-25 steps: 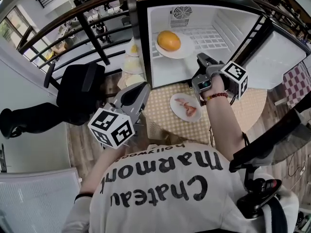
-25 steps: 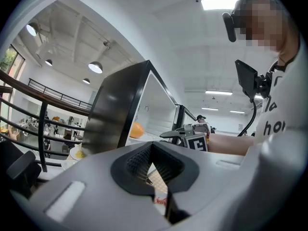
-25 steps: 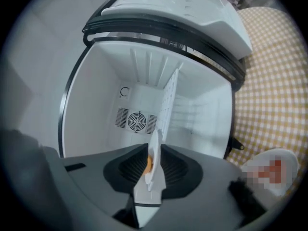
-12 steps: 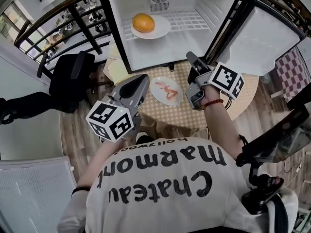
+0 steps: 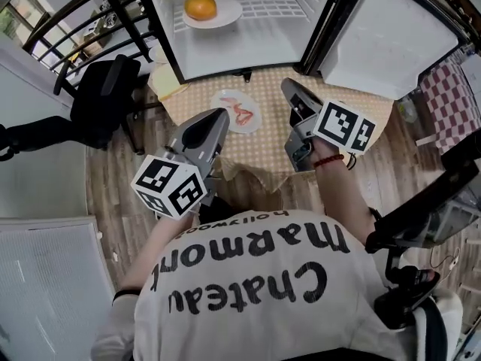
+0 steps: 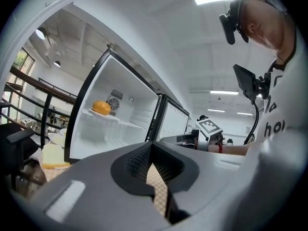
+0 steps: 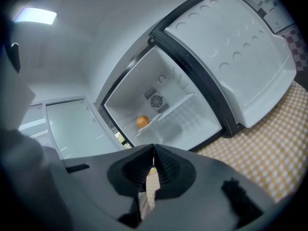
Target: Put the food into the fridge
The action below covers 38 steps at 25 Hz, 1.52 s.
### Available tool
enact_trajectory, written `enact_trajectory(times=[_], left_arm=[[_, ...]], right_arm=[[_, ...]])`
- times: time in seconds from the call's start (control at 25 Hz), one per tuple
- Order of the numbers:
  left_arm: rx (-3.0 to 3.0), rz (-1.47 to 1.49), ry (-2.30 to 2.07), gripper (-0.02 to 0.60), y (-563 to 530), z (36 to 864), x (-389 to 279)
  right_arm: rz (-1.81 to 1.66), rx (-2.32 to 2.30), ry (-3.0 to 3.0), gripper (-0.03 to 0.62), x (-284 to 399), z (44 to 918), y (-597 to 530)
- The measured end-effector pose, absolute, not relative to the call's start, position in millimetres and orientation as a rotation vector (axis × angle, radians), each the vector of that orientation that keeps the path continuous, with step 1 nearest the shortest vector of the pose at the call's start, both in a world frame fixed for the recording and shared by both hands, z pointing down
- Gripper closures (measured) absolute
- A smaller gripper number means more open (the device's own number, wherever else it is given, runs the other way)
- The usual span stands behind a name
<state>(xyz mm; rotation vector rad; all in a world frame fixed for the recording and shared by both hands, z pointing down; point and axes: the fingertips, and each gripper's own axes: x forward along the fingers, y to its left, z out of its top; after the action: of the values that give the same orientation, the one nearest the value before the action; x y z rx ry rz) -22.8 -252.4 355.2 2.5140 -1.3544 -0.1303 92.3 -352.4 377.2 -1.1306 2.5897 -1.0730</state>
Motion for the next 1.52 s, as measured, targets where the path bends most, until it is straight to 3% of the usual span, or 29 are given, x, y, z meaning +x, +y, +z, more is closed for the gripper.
enact_trajectory(times=[0.56, 1.52], left_arm=[[2.467, -0.158, -1.455, 0.574, -170, 356, -47], [2.525, -0.173, -1.403, 0.574, 3, 340, -54]], right_arm=[[-0.848, -1.076, 2.772, 0.577, 79, 362, -263], [-0.896, -1.128, 2.695, 0.58, 89, 353, -77]])
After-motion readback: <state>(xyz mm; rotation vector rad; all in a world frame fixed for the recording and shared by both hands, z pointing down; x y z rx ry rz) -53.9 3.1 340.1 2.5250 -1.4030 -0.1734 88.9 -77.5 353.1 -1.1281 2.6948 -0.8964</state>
